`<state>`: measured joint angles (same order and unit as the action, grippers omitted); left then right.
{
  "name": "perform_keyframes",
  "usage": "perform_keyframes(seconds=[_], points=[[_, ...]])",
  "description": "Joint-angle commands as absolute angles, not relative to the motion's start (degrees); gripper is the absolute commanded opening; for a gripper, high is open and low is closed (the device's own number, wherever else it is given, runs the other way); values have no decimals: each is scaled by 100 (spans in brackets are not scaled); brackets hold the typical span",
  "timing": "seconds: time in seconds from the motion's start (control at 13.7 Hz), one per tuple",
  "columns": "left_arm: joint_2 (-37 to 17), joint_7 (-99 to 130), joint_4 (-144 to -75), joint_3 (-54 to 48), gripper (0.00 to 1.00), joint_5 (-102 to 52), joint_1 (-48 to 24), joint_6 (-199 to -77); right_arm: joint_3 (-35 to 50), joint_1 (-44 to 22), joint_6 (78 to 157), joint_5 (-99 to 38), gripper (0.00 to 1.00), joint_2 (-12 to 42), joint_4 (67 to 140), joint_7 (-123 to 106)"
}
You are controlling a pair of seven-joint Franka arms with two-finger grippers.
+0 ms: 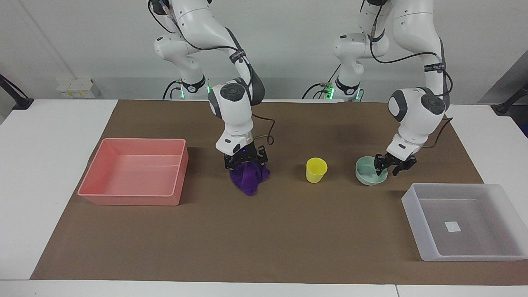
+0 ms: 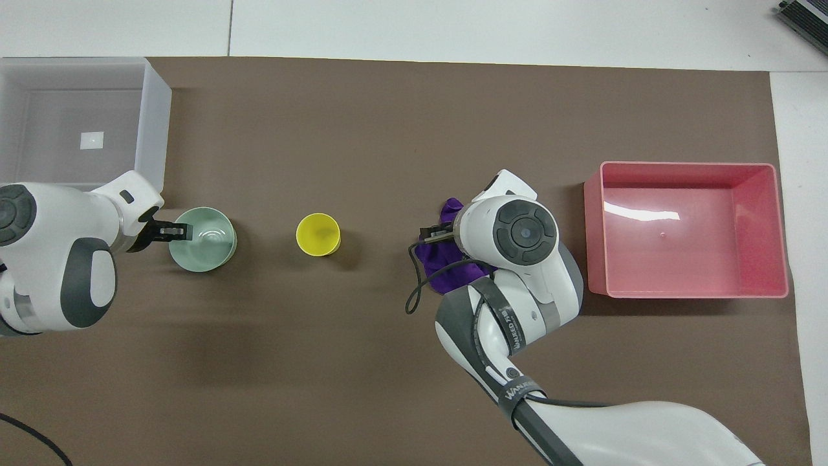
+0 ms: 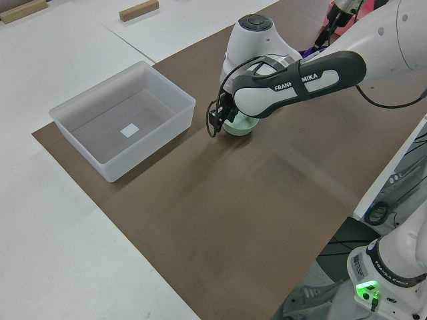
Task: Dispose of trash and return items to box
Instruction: 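Grasp the green bowl with the left gripper while the right gripper grasps the cloth, then lift the green bowl into the clear bin with the left gripper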
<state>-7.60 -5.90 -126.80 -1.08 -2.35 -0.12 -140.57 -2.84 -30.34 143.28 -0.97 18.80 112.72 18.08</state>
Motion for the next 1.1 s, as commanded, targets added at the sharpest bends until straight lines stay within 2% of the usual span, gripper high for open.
perform_keyframes(seconds=[0.0, 0.22, 0.29, 0.44, 0.51, 0.8, 1.02], points=[[-721, -633, -12735, -149, 0, -325, 53, -14133, -299, -3120, 14563, -167, 100, 2030, 11329, 1864], [-747, -633, -12595, -149, 0, -325, 44, -14133, -299, -3120, 14529, -167, 100, 2013, 11435, 1925], [-738, -633, -12508, -149, 0, -325, 44, -14089, -299, -3120, 14511, -167, 76, 2013, 11443, 1925], [-703, -624, -12096, -149, 0, -325, 70, -13617, -299, -3094, 14502, -167, 19, 1995, 11505, 2055], [-712, -624, -11763, -123, 0, -325, 70, -13292, -299, -3076, 14485, -167, 0, 1995, 11505, 2161], [-1071, -607, -10418, -114, 0, -325, 386, -12604, -299, -3085, 14371, -167, 0, 1934, 11461, 2707], [-1405, -571, -9714, -114, 0, -351, 632, -12630, -308, -3041, 13863, -176, 0, 1583, 11347, 2725]])
